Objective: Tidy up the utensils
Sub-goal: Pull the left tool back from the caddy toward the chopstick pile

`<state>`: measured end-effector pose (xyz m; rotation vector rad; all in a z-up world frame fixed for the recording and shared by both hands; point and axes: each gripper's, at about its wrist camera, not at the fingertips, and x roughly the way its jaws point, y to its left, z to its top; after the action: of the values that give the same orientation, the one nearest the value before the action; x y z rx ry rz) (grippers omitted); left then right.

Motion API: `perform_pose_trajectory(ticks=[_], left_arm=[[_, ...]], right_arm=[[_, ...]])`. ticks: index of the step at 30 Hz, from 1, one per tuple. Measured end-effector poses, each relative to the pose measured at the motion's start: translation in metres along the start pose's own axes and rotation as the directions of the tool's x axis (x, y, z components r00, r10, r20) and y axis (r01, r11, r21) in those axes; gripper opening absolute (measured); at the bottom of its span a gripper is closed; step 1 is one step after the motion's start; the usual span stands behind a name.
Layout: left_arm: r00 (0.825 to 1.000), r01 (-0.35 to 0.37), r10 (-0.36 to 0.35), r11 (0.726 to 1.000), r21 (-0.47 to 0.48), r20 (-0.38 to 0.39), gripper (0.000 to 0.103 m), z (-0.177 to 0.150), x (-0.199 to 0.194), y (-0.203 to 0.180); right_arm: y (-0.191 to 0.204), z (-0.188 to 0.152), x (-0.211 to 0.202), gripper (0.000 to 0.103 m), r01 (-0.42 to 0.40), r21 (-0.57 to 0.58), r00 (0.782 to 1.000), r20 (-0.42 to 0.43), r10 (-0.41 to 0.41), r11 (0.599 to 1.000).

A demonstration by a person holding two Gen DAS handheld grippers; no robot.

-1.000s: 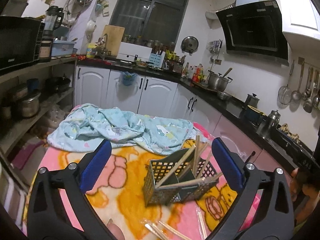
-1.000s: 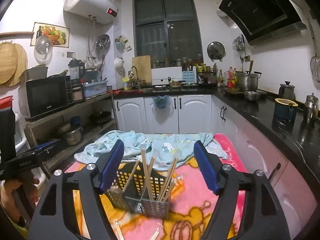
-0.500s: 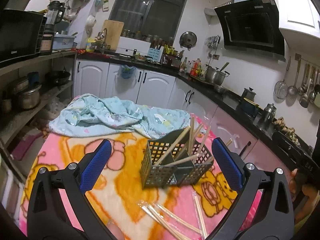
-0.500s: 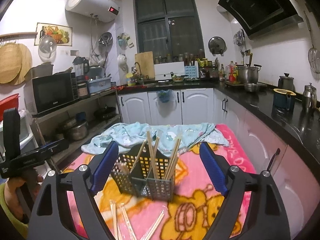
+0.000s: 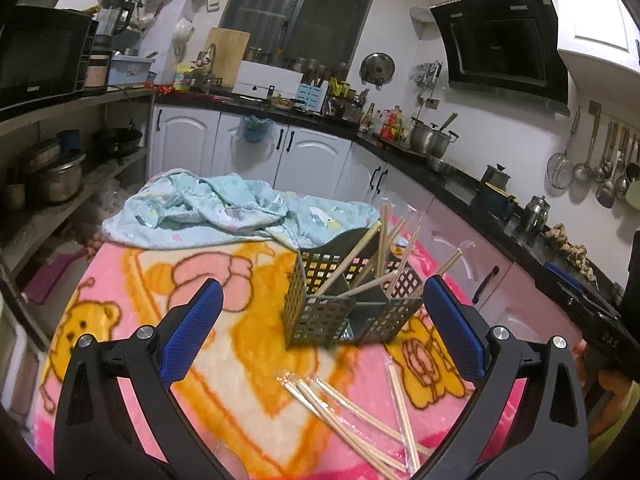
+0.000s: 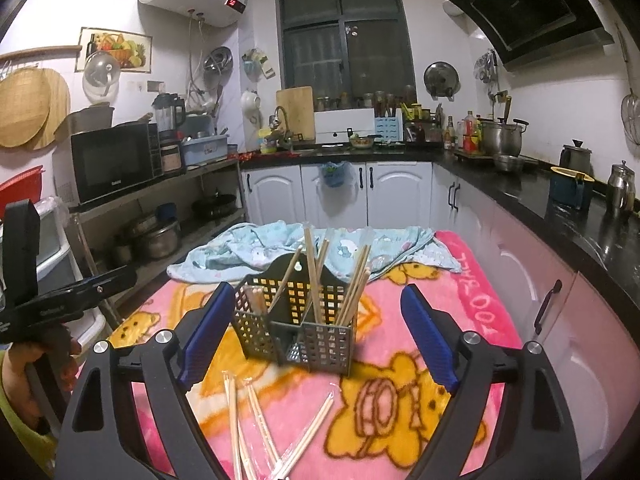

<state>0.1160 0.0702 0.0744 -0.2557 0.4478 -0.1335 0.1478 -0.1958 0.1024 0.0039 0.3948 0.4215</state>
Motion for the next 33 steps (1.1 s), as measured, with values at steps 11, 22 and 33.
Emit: perform_pose_trajectory(ticks=[11,22,33], left_arm=[[0.999,-0.004,0.004,1.000,-0.003,-0.034,0.092,-0.015,-0.003,0.001],[0.996,0.009,-0.009,1.000,-0.003,-0.090,0.092,-0.034,0.006,-0.005],[0.990,0.018,-0.013,0.999,0.030,-0.143,0.092,-0.050,0.015,-0.016]], right_arm=[[0.006,-0.014,-0.005,0.082,-0.008,-0.028,0.999,-0.034,0.007,1.000],[0.004,-0.031,-0.007,0.082,-0.009,-0.027,0.997,-0.082,0.007,1.000],[-0.008,-0.044,-0.005,0.082,0.013,-0.014,0.993,-0.117,-0.014,1.000]])
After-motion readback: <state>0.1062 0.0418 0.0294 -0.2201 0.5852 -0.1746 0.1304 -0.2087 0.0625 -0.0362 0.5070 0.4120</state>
